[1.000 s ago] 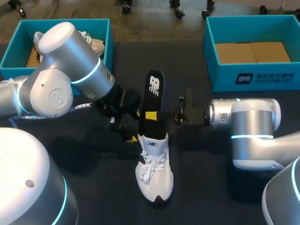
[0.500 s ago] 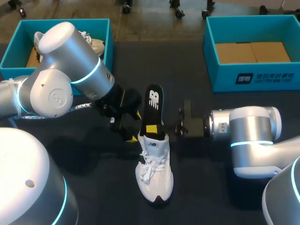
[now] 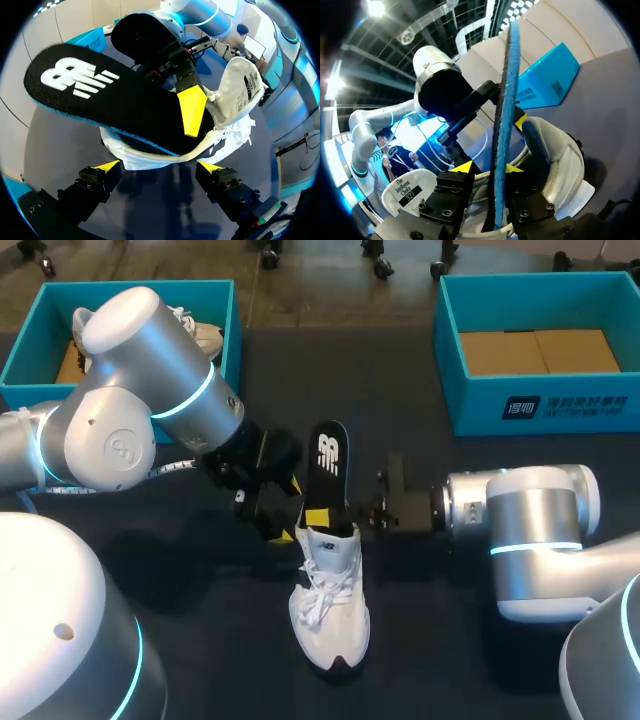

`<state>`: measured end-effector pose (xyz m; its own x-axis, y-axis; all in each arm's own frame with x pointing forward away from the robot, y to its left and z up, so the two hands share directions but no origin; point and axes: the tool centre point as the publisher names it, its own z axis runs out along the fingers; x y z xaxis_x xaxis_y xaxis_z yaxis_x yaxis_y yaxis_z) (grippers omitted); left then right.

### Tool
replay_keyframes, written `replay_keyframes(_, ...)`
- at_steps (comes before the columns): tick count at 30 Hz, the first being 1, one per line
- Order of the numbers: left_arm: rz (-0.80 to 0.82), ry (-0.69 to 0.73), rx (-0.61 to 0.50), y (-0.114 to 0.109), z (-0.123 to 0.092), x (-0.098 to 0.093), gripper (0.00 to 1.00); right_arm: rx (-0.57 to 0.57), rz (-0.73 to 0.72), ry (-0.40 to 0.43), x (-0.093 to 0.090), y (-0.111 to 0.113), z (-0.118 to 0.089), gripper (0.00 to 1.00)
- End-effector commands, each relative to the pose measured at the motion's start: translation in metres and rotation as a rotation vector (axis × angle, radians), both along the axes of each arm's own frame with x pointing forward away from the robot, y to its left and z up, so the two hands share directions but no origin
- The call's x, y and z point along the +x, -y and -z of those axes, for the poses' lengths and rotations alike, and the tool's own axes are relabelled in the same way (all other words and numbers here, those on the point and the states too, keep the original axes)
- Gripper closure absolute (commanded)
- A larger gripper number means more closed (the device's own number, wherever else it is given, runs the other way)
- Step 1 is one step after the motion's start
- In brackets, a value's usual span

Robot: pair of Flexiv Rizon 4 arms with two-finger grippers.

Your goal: Take the shoe out of the shoebox, open the shoe tongue, remove and reinsert the insole, then place the shoe into the shoebox

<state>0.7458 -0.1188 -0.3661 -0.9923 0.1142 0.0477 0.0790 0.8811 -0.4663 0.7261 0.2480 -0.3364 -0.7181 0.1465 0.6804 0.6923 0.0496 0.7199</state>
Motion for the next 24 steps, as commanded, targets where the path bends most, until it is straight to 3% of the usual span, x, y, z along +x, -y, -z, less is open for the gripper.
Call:
replay_keyframes(1,-0.001,0.002,-0.001,0.0,0.001,-0.001,0.0,-0.014,-0.007,0.012,0.002,0.0,-0.009,0.67)
replay_keyframes(15,-0.001,0.002,-0.001,0.0,0.001,-0.001,0.0,0.027,-0.016,0.051,0.029,0.002,-0.021,0.78)
replay_keyframes(17,-0.001,0.002,-0.001,0.0,0.001,-0.001,0.0,0.037,-0.011,0.046,0.033,0.003,-0.021,0.84)
replay_keyframes(19,-0.001,0.002,-0.001,0.0,0.001,-0.001,0.0,0.045,-0.009,0.036,0.037,0.004,-0.019,1.0)
replay_keyframes(24,-0.001,0.002,-0.001,0.0,0.001,-0.001,0.0,0.061,-0.002,-0.037,0.041,0.004,-0.007,1.0)
